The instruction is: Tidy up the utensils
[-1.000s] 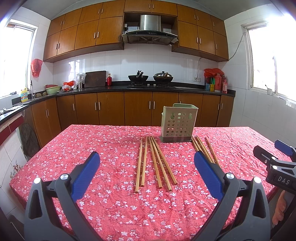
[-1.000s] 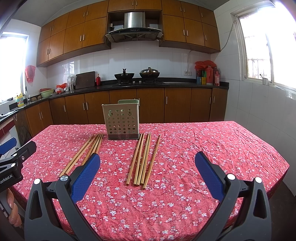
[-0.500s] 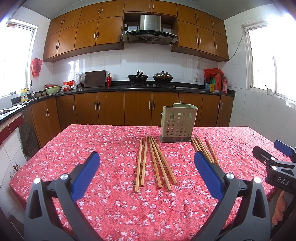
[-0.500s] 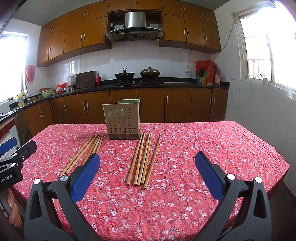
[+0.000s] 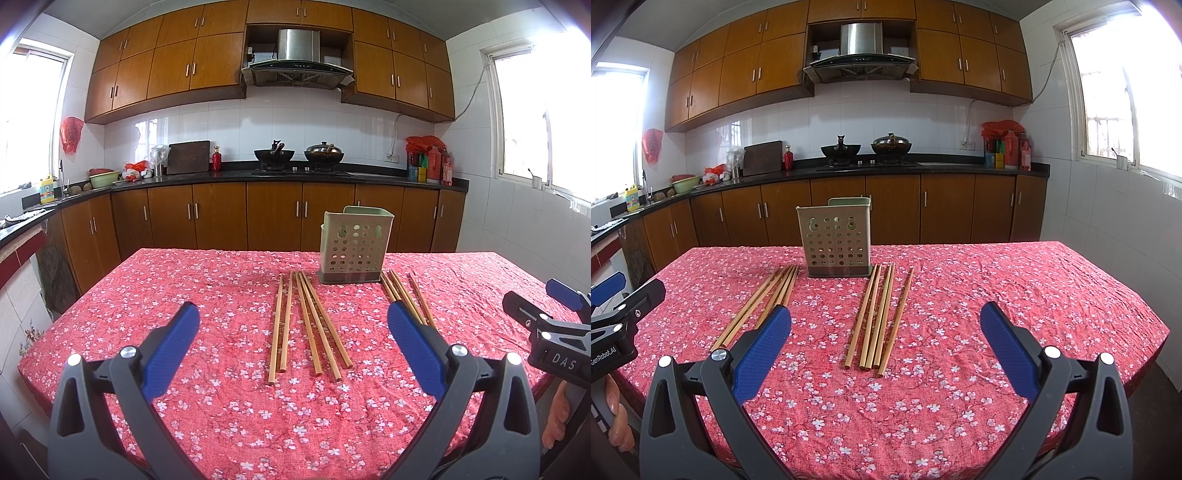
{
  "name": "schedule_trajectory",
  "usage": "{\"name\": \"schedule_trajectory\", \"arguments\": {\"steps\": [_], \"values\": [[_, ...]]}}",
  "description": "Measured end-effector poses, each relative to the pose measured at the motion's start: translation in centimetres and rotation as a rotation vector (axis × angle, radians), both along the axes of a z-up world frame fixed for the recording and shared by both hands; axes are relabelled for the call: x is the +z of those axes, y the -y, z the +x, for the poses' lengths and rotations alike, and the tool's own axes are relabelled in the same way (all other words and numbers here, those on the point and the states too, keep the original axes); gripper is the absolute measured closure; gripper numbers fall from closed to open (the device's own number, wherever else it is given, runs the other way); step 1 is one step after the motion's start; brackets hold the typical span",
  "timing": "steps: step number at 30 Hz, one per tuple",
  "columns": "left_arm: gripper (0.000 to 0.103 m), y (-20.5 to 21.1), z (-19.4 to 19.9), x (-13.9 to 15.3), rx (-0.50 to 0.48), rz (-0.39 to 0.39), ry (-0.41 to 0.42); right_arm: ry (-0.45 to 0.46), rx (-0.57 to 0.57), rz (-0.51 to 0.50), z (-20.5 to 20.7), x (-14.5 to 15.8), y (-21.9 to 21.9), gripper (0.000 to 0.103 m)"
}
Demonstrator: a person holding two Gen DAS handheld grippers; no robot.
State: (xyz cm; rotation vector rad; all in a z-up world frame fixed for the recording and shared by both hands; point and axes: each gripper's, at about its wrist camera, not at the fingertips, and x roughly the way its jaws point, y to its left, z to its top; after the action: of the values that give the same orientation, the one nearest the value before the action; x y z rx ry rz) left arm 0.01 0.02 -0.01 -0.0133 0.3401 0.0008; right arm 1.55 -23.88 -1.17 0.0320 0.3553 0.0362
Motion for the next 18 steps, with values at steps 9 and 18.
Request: {"name": "schedule_trajectory", "arguments": {"steps": [9,18], "values": [[0.004,0.30,0.13,0.09,0.001,0.000,-0.001,-0.001,0.000,0.001,0.06,-0.11,0.03,0.002],[0.004,0.58,0.30,0.14,0.001,-0.001,-0.003,-0.002,-0.002,0.002,0.19,-0.22,0.16,0.002]]}}
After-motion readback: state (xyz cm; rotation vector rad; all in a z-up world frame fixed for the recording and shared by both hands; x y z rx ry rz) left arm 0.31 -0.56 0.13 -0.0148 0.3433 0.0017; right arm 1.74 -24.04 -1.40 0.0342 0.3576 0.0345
